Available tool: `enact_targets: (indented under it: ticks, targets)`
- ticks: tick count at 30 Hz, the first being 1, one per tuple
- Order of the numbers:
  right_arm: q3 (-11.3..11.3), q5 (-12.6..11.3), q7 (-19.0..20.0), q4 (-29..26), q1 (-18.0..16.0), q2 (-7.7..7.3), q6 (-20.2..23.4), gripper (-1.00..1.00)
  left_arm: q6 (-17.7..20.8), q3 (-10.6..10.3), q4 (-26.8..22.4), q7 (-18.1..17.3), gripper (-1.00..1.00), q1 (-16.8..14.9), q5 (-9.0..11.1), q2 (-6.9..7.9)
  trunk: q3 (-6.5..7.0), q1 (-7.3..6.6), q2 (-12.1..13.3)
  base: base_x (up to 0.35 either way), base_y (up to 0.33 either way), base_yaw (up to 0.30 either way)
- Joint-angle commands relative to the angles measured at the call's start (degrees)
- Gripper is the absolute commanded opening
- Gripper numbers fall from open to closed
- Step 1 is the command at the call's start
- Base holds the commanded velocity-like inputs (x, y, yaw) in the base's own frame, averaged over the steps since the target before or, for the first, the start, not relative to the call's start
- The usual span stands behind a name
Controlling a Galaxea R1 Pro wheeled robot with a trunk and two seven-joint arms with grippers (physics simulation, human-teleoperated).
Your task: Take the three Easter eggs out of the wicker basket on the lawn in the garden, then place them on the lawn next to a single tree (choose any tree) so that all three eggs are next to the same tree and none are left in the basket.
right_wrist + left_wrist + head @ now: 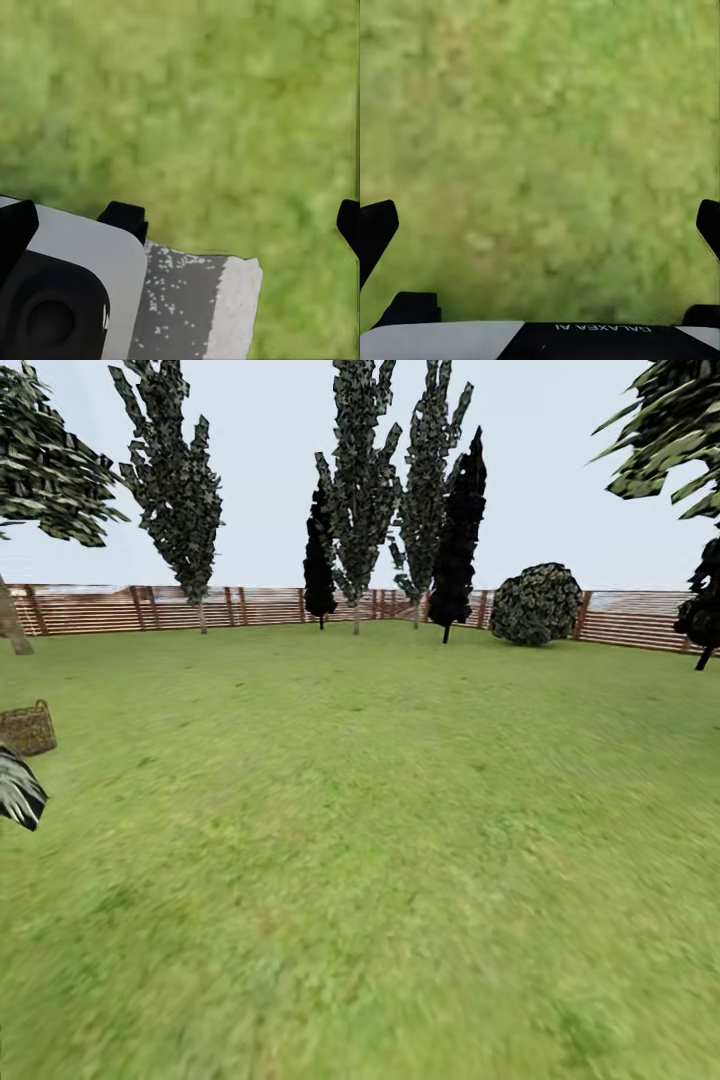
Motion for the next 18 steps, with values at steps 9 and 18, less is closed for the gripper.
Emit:
enact_targets:
  ticks: [9,18]
  targets:
    - [0.26,0.46,-0.04,0.04,-0.04,-0.05,-0.28,1.00,-0.09,-0.12,-0.07,-0.05,1.00,0.02,0.59,0.01,-0.05,0.04,-0.02,0.335,-0.101,0.224]
    - [0.19,0.46,-0.04,0.04,-0.04,-0.05,-0.28,1.00,-0.09,-0.12,-0.06,-0.03,1.00,0.02,0.59,0.01,-0.05,0.04,-0.02,0.335,-0.105,0.193]
